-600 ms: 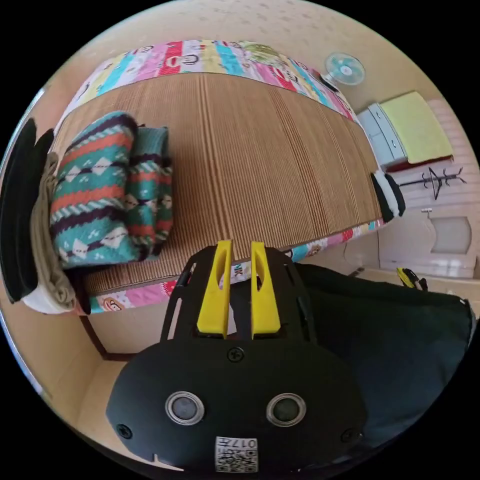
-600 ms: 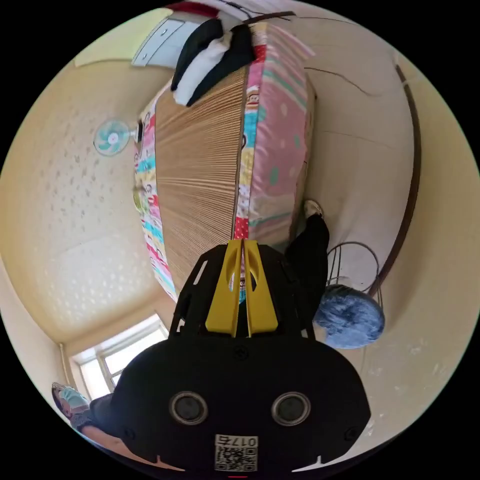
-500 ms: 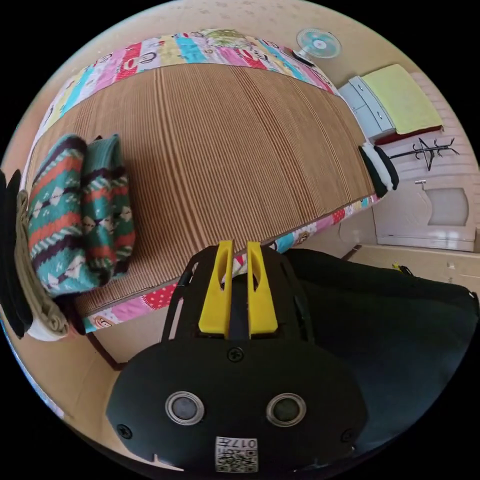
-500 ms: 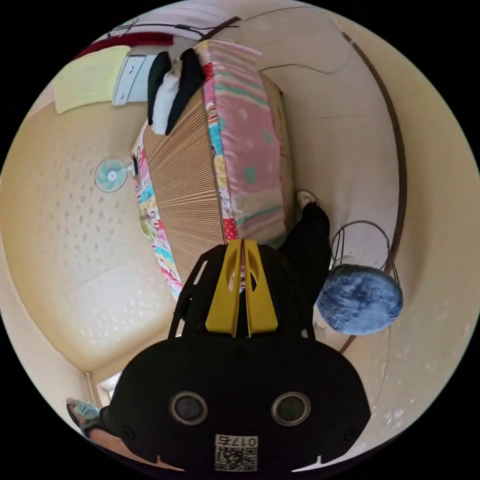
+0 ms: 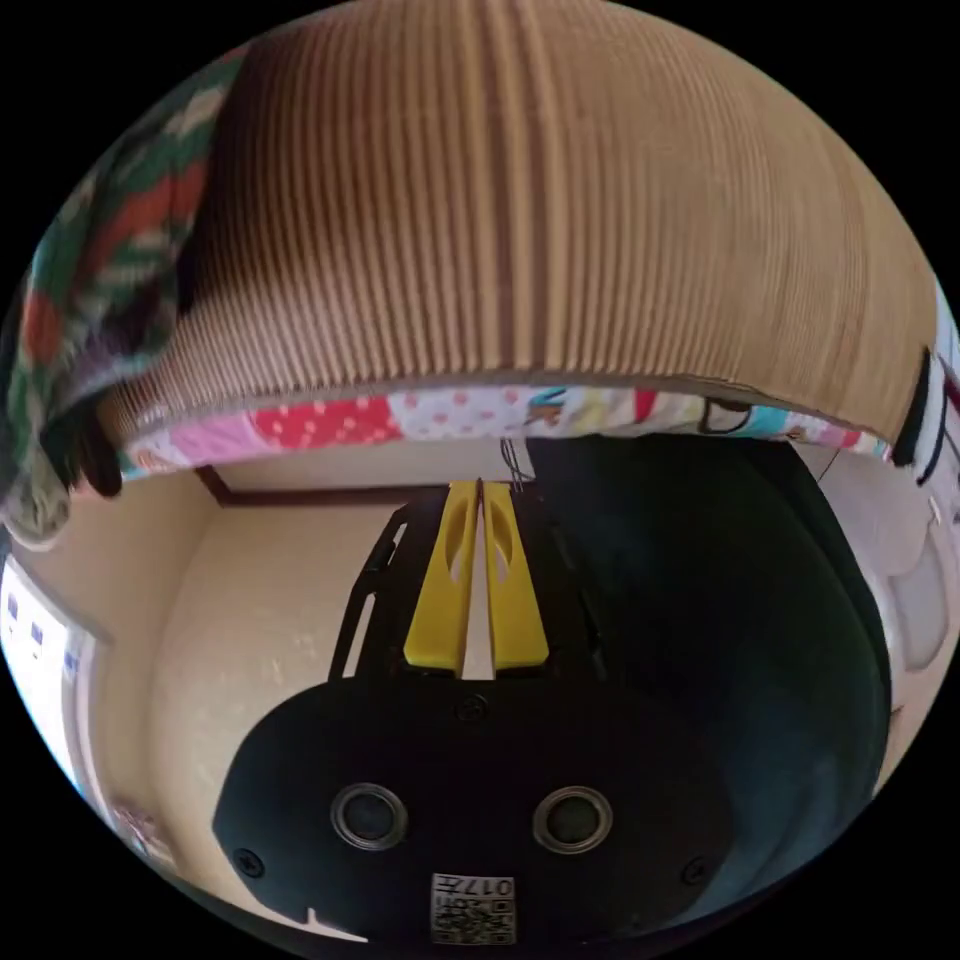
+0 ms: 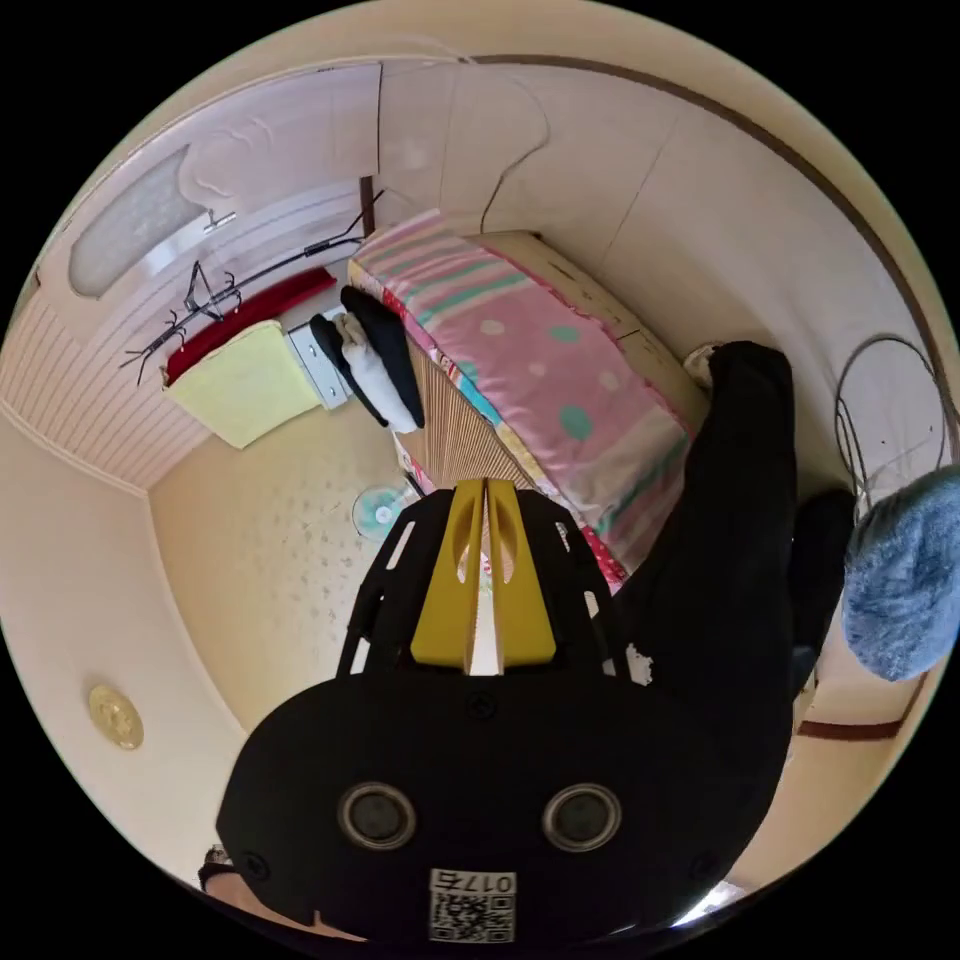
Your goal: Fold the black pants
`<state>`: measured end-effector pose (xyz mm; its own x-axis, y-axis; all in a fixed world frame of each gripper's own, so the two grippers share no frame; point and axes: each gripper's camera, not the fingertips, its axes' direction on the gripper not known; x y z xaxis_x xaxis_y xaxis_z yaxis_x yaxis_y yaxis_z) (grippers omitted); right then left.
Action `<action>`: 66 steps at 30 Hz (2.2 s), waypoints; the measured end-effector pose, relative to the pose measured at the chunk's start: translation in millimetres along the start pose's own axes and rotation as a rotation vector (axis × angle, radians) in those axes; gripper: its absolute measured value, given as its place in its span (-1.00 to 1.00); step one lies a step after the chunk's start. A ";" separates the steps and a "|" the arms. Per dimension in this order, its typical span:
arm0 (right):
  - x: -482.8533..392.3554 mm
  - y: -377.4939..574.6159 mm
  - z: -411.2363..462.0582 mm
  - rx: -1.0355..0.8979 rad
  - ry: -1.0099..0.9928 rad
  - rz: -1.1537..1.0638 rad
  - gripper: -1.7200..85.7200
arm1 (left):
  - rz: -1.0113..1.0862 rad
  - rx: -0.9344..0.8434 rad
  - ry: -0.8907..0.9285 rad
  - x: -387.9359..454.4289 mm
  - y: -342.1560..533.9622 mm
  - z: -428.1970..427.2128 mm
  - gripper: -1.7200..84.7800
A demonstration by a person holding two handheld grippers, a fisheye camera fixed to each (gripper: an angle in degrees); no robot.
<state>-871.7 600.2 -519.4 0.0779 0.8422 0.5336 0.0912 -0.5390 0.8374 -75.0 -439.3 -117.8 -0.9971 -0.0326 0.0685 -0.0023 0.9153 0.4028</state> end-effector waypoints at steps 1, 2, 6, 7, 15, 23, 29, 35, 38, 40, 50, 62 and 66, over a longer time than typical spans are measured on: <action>-20.7 -5.4 24.4 -0.081 0.030 -0.037 -0.95 | -0.122 -0.044 0.087 -19.7 13.6 15.3 -0.98; -41.8 -9.6 47.8 -0.162 0.067 -0.080 -0.95 | -0.178 -0.051 0.139 -27.4 22.1 21.3 -0.98; -103.0 -17.5 100.6 -0.317 0.153 -0.199 -0.95 | -0.478 0.013 0.505 -36.6 83.3 45.9 -0.98; -119.4 -21.4 111.3 -0.339 0.161 -0.219 -0.95 | -0.533 0.036 0.581 -27.0 95.3 49.3 -0.98; -198.6 -63.3 125.0 -0.281 0.161 -0.174 -0.93 | -0.537 0.130 0.734 97.8 75.1 18.3 -0.98; -325.1 -92.8 126.5 -0.132 0.155 -0.234 -0.77 | -0.259 0.373 0.489 250.3 56.4 -72.8 -0.97; -406.1 -81.0 199.4 -0.120 0.182 -0.311 -0.66 | -0.302 0.277 0.388 277.6 76.0 -36.7 -0.97; -447.1 -32.4 260.2 -0.028 0.348 -0.245 -0.77 | -0.512 0.015 0.306 245.6 118.8 22.4 -0.97; -487.0 12.8 268.4 -0.005 0.092 -0.461 -0.86 | -0.597 0.038 0.358 233.1 132.2 13.4 -0.97; -518.0 40.1 290.8 -0.095 -0.009 -0.593 -0.87 | -0.606 0.124 0.402 232.0 129.9 -12.0 -0.97; -524.1 242.5 467.1 -0.791 0.575 -1.096 -0.91 | -0.364 0.381 0.322 306.5 71.1 -133.9 -0.97; -398.8 267.1 358.8 -0.090 0.644 -0.744 -0.89 | -0.395 0.179 0.214 316.4 69.8 -82.6 -0.97; -384.5 287.2 358.2 -0.020 0.684 -0.766 -0.72 | -0.481 0.180 0.331 303.8 77.0 -63.6 -0.97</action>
<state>-519.9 115.6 -526.6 -0.5772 0.7925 -0.1968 -0.1386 0.1424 0.9801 -373.2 -404.2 -7.9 -0.8050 -0.5553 0.2089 -0.4876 0.8198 0.3003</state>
